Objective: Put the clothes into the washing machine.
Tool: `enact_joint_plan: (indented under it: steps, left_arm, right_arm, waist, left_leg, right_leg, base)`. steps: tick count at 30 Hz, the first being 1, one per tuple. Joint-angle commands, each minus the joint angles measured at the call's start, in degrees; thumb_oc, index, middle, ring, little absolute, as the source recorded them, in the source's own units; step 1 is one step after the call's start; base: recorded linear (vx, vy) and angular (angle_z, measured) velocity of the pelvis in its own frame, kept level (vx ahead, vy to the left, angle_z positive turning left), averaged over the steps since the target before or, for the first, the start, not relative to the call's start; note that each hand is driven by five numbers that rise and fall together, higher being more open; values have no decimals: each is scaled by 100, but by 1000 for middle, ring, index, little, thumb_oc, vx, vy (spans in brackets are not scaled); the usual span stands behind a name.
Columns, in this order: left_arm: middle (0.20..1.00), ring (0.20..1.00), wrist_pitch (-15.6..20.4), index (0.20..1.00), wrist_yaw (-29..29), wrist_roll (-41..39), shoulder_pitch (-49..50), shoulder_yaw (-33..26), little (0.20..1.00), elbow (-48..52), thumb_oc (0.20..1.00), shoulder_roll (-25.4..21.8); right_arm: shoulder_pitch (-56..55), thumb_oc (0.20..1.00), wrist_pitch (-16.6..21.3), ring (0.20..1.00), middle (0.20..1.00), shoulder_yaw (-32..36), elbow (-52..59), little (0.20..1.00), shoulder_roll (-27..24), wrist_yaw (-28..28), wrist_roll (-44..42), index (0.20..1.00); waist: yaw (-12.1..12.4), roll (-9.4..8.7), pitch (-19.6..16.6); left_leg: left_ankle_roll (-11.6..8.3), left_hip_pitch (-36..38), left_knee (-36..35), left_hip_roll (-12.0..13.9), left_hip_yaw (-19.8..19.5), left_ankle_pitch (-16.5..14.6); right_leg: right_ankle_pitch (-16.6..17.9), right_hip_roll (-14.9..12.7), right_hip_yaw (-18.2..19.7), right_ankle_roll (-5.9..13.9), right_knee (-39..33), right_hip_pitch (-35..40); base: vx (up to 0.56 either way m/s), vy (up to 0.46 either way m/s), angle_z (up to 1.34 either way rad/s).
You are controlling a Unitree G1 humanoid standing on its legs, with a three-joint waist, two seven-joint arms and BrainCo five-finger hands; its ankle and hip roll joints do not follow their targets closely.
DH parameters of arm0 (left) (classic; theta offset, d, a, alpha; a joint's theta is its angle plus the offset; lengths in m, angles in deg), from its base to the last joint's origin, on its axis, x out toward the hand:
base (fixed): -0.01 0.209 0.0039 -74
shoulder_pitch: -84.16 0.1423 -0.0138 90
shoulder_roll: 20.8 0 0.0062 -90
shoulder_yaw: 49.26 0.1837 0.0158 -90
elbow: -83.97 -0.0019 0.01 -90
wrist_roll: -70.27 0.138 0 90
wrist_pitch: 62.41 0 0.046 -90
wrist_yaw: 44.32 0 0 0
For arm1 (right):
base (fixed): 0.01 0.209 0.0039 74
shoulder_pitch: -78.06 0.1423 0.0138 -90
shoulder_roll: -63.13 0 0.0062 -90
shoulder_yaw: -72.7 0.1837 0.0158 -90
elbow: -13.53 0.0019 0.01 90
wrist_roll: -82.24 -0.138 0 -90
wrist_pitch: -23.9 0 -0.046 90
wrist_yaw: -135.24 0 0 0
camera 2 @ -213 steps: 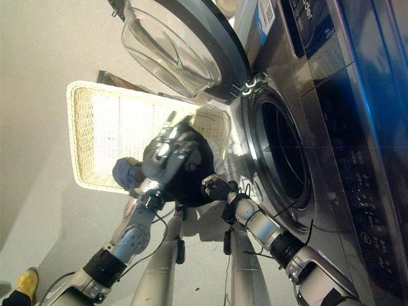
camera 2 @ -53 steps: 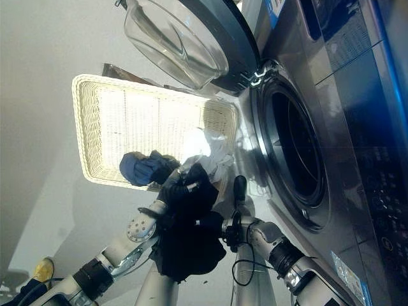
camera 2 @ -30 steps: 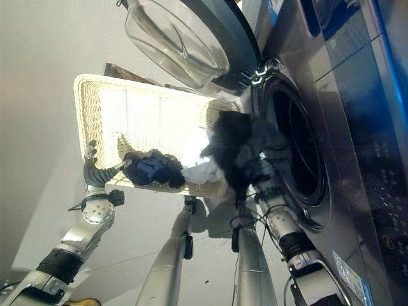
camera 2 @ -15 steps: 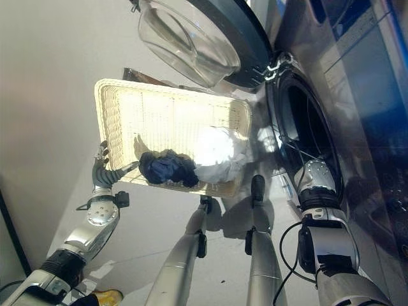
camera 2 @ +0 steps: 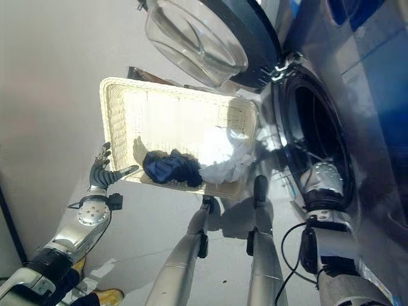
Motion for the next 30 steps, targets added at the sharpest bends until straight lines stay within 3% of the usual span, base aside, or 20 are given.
enact_joint_plan:
  steps: [1,3,6,12,17,20,23,24,26,30]
  left_arm:
    - [1000,1000,95,1000,292,350,-157,-150,1000,-79,1000,70]
    - [1000,1000,107,1000,393,525,-254,-93,1000,-158,1000,151]
    - [1000,1000,73,1000,426,662,-372,-59,1000,-219,1000,165]
    - [1000,1000,-394,1000,269,1043,-773,28,1000,-318,1000,67]
    - [1000,1000,-710,1000,73,1279,-990,103,1000,-619,1000,40]
    - [1000,1000,-1152,1000,-221,1544,-1169,253,1000,-927,1000,29]
    - [1000,1000,-1866,1000,-722,1857,-1408,559,1000,-1246,1000,-73]
    - [1000,1000,-2473,1000,-1419,2084,-1601,902,1000,-1551,1000,-138]
    - [1000,1000,-3082,1000,-2423,2383,-1791,1242,1000,-1873,1000,-129]
    - [1000,1000,-3414,1000,-3399,2504,-1978,1642,1000,-2161,1000,-98]
  right_arm:
    - [-229,1000,-1241,1000,1000,-271,258,1000,-697,936,51,1000]
    - [-255,1000,-1589,1000,1000,-540,92,1000,-678,1325,51,1000]
    - [-227,1000,-1647,1000,1000,-793,-55,1000,-736,1605,193,1000]
    - [-459,1000,-855,1000,1000,-1326,96,1000,-658,1476,2817,1000]
    - [-802,1000,-676,1000,1000,-1491,408,1000,-588,1362,3451,1000]
    - [-934,1000,-719,1000,1000,-1512,449,1000,-518,1396,3541,1000]
    - [-1005,1000,-811,1000,1000,-1591,495,1000,-467,1456,3572,1000]
    - [-1055,1000,-916,1000,1000,-1728,560,1000,-436,1477,3652,1000]
    - [-1098,1000,-939,1000,1000,-1894,653,1000,-404,1432,3809,1000]
    - [-1135,1000,-979,1000,1000,-2112,661,1000,-457,1504,3841,1000]
  waist:
    - [-102,10,-112]
    - [-117,-11,-112]
    - [-123,-29,-112]
    - [-202,-148,-112]
    - [-332,-257,-112]
    - [-412,-293,-112]
    - [-485,-316,-112]
    - [-559,-329,-112]
    - [-634,-337,-112]
    - [-723,-352,-112]
  left_leg:
    - [158,-297,181,-326,-34,121]
    - [144,-304,145,-302,-13,145]
    - [132,-306,114,-288,1,168]
    - [121,-339,46,-259,37,232]
    - [104,-365,35,-212,86,256]
    - [97,-370,18,-185,128,257]
    - [82,-385,13,-163,162,266]
    - [67,-394,5,-136,198,282]
    - [56,-402,-18,-105,244,293]
    - [37,-414,-13,-71,300,293]
  right_leg:
    - [41,58,-301,235,143,46]
    - [37,84,-284,225,133,40]
    - [32,103,-273,214,117,45]
    - [68,184,-245,191,69,13]
    - [89,245,-192,189,61,-28]
    - [99,275,-159,194,46,-50]
    - [116,294,-138,201,47,-77]
    - [127,312,-113,208,56,-98]
    - [135,327,-77,213,50,-114]
    - [141,335,-33,211,37,-116]
  base:
    - [-6,20,-7]
    - [-6,13,-2]
    - [0,0,0]
    - [-12,16,-1]
    - [-18,45,-4]
    - [-18,50,-4]
    - [-23,70,-5]
    - [-22,96,-1]
    - [-23,100,-2]
    - [-10,67,-6]
